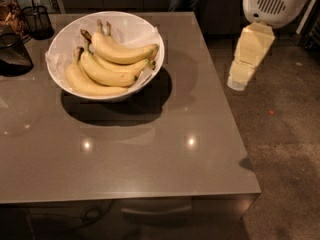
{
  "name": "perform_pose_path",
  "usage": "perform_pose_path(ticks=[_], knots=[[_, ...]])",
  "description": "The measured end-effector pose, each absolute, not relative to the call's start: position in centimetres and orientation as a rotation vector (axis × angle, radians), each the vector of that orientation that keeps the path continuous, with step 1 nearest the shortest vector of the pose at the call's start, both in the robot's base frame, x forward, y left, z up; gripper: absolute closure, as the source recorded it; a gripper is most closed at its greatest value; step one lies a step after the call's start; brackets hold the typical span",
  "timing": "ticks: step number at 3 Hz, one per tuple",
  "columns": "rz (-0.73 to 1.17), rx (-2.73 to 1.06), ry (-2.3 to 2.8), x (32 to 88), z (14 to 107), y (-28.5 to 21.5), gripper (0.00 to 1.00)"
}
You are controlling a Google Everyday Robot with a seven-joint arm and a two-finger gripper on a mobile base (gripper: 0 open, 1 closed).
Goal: Pick banana from white bowl
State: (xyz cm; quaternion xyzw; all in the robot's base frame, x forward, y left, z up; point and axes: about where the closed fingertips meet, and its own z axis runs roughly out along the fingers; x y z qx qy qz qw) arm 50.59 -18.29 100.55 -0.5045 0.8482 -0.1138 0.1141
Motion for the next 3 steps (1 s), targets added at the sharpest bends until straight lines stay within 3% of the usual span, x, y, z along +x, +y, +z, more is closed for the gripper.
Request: perform_pose_path(ticks=[2, 3], knots=[[-0.326, -1.460, 2.415, 51.9, 101.4, -17.0, 0.00], [-0.245, -1.508, 2.360, 52.8, 101.7, -12.8, 0.00]])
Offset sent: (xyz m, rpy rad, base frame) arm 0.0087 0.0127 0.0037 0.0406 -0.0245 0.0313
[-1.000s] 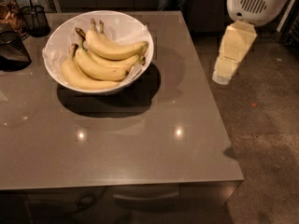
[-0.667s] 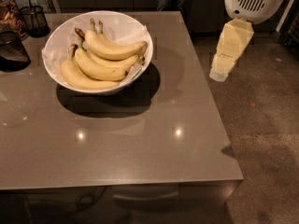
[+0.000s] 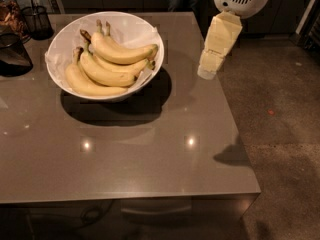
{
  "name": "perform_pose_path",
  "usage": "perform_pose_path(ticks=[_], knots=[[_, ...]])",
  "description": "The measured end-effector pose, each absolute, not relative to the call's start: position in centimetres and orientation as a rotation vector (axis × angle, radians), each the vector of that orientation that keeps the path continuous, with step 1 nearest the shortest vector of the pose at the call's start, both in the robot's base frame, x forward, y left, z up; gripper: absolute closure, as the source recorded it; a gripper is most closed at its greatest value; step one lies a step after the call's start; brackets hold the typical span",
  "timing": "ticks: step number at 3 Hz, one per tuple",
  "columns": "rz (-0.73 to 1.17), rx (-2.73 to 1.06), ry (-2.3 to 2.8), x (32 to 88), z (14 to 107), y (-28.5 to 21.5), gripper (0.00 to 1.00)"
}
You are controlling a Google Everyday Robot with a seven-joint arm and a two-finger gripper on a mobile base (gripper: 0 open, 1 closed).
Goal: Pick banana from white bowl
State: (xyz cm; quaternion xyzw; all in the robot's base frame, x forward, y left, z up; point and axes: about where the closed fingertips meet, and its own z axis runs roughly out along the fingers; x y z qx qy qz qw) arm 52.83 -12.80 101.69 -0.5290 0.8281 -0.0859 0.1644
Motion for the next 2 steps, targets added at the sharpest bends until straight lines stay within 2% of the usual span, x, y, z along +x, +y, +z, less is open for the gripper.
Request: perform_pose_path(ticks=[2], knots=[[-0.262, -1.727, 2.216, 53.7, 101.8, -3.8, 0.00]])
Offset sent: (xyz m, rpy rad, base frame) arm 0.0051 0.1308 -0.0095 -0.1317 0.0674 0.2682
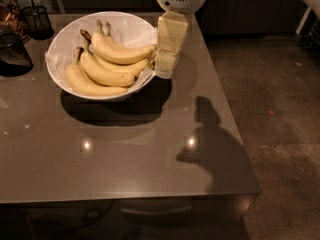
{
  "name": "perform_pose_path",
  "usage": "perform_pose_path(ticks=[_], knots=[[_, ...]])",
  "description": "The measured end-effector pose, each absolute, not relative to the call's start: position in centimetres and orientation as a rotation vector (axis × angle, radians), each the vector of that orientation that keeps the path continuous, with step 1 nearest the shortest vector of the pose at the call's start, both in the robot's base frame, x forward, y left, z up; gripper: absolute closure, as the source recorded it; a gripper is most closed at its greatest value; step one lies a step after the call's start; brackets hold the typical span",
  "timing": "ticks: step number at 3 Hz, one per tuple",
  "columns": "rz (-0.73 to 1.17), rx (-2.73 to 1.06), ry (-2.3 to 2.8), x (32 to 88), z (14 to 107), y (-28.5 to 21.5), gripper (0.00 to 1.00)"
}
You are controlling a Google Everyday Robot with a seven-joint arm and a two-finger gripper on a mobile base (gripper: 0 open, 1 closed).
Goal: Pick banana from white bowl
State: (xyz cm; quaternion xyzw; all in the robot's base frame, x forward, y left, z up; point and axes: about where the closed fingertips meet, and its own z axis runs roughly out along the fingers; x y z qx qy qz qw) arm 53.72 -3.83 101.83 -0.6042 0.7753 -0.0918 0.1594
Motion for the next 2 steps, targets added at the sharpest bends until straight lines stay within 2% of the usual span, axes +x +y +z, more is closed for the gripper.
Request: perform_pose_path(ticks=[2], knots=[[-0.184, -1.678, 2.186, 55.1, 102.2, -1.8, 0.00]])
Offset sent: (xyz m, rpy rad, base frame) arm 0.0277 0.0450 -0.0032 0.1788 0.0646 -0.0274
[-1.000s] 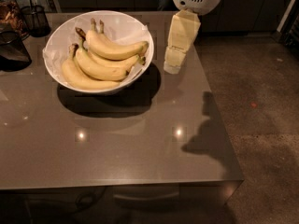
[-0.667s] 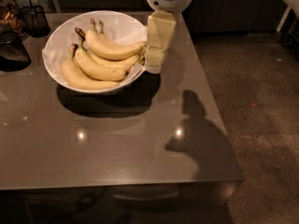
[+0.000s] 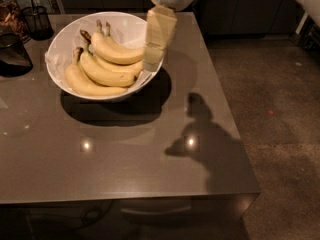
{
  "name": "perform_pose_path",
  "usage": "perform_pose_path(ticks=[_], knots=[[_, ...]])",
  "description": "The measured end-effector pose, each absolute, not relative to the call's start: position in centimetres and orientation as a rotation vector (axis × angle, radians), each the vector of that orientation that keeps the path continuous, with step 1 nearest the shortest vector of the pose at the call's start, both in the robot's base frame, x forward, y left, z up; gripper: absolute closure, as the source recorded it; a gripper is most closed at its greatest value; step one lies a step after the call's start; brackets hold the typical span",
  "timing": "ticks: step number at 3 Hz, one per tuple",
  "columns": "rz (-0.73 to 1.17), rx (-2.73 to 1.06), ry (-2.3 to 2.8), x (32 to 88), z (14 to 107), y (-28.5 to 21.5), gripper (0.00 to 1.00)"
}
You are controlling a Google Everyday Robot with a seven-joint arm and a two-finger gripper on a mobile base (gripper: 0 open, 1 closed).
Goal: Pick banana from white bowl
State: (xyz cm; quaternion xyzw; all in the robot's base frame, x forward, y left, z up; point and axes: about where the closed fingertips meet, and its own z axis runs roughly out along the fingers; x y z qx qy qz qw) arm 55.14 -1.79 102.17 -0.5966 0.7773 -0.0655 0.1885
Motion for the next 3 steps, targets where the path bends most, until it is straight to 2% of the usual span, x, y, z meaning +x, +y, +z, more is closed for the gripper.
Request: perform_pose_path(ticks=[2, 3], knots=[[-0.034, -1.741, 2.170, 58.6, 100.9, 4.8, 0.00], [0.001, -1.748, 2.183, 60.1, 100.0, 6.6, 0.13]])
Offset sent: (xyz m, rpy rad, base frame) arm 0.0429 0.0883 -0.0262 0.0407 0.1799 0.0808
